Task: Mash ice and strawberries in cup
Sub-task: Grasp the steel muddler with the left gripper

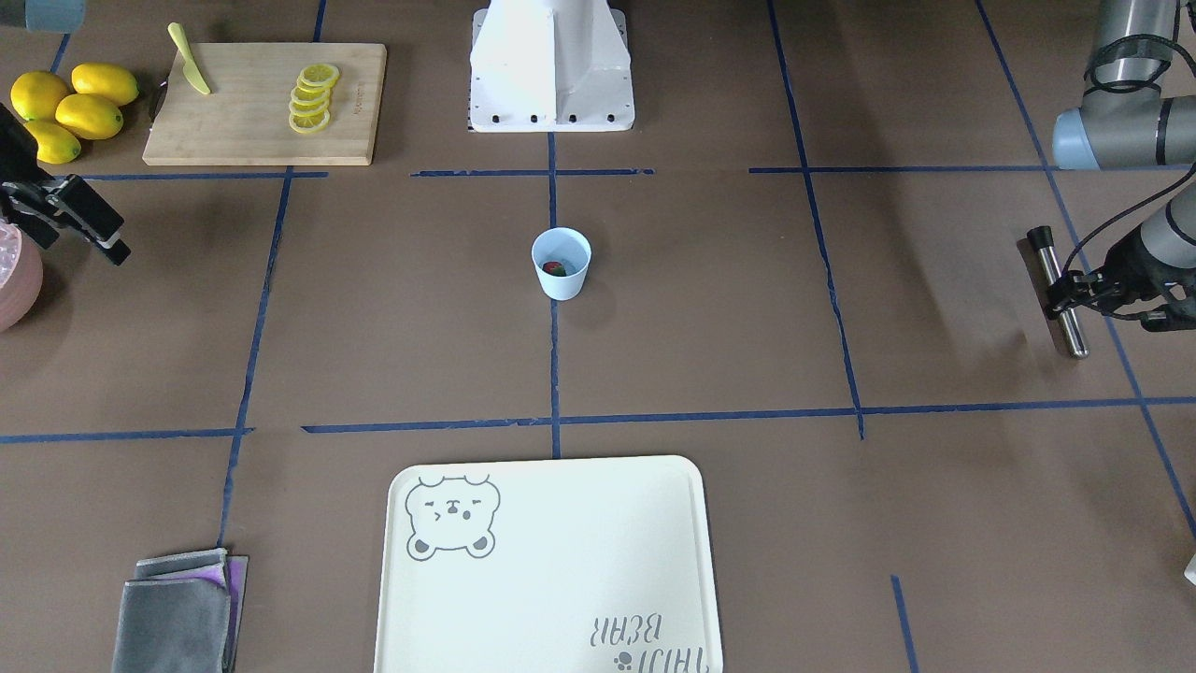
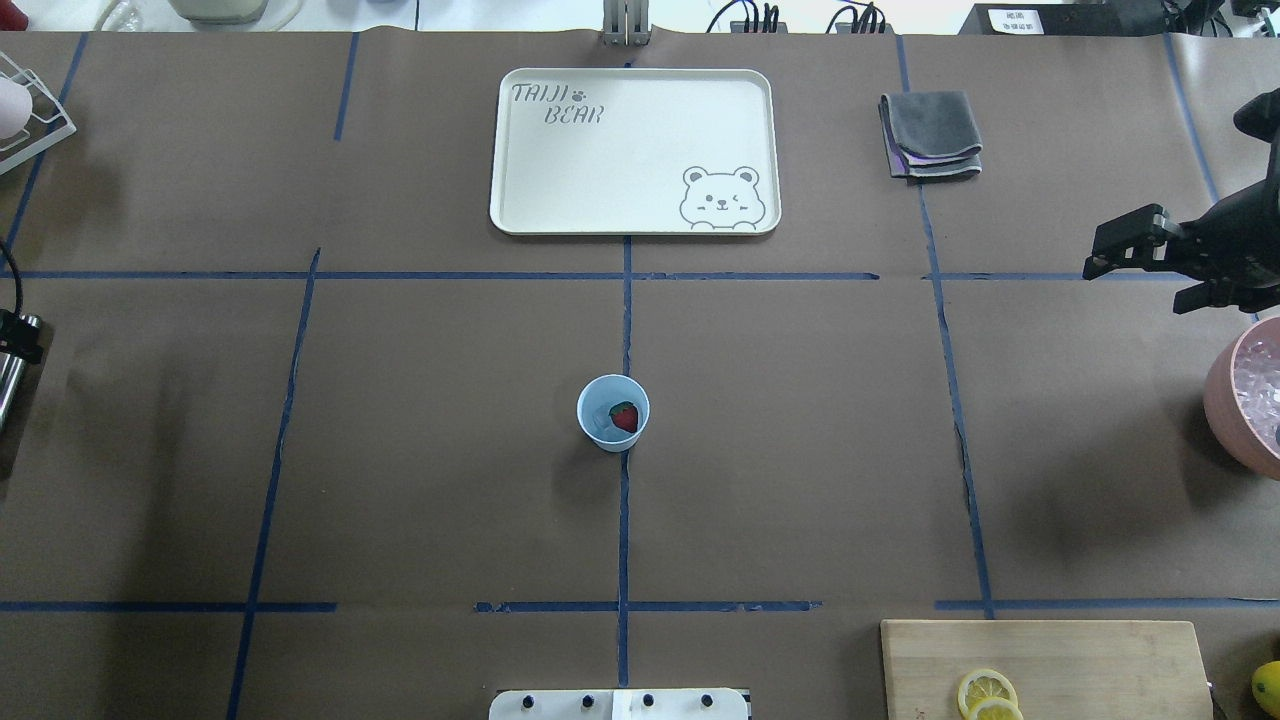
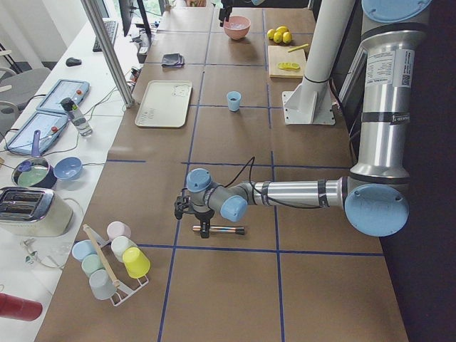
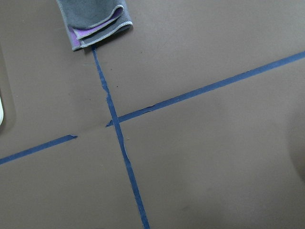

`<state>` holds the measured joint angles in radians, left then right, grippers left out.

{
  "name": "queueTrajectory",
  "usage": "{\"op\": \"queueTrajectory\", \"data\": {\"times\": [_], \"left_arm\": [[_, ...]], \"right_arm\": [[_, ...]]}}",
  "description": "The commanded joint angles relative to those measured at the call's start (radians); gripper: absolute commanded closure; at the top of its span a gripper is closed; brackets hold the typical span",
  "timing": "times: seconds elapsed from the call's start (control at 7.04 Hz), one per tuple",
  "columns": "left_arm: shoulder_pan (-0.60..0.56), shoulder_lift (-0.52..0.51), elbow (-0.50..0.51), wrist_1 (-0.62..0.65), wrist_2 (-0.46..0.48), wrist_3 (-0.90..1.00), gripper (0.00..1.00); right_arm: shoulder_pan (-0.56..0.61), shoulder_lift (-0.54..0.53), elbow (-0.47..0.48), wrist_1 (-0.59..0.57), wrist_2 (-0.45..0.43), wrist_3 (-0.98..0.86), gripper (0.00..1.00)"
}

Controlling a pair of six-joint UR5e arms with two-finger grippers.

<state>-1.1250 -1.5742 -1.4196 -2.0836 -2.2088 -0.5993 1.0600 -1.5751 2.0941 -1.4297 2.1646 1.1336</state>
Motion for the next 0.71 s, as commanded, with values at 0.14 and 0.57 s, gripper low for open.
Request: {"op": "queueTrajectory", "data": {"times": [0.14,0.57], "left_arm": [[0.001,-0.033,0.057,-0.003,-0.028,0.004,0.19],[0.002,-0.033,0.062,-0.004,-0.039,0.003,0.41]], "right_arm": [[0.000,0.000,0.000,0.000,0.000,0.000,0.00],[0.000,0.000,0.001,0.000,0.000,0.000,0.00]]}}
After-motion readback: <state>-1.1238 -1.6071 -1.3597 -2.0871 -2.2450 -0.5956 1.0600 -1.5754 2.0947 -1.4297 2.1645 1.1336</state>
